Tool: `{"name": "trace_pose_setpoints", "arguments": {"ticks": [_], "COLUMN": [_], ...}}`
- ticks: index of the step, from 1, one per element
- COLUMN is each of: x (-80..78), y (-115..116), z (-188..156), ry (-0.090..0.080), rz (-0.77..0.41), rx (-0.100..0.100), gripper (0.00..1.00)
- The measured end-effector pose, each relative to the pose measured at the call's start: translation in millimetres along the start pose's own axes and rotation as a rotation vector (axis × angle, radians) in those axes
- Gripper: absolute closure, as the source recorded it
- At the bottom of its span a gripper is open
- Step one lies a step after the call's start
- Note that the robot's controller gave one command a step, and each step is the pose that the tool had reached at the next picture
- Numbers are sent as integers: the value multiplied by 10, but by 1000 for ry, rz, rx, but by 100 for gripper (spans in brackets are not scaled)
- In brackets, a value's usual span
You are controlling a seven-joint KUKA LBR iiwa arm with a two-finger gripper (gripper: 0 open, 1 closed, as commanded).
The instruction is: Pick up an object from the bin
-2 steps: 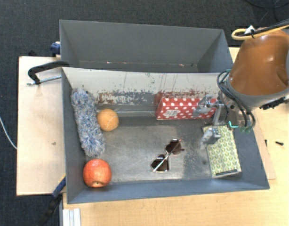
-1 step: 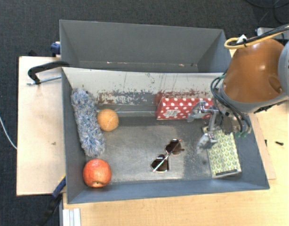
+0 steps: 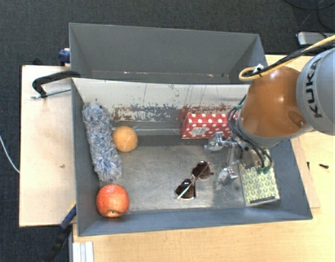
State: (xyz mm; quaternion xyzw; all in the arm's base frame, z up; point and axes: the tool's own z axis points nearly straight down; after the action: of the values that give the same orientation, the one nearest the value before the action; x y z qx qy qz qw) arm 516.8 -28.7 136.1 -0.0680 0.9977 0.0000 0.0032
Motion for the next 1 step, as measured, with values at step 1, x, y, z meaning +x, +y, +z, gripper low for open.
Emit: {"name": "trace_pose_setpoints", "arguments": {"ticks": [1], "x": [81], "y": [92], "z": [625], "ry": [2], "rz": [-11], "rx": [-1], "gripper": [100]}}
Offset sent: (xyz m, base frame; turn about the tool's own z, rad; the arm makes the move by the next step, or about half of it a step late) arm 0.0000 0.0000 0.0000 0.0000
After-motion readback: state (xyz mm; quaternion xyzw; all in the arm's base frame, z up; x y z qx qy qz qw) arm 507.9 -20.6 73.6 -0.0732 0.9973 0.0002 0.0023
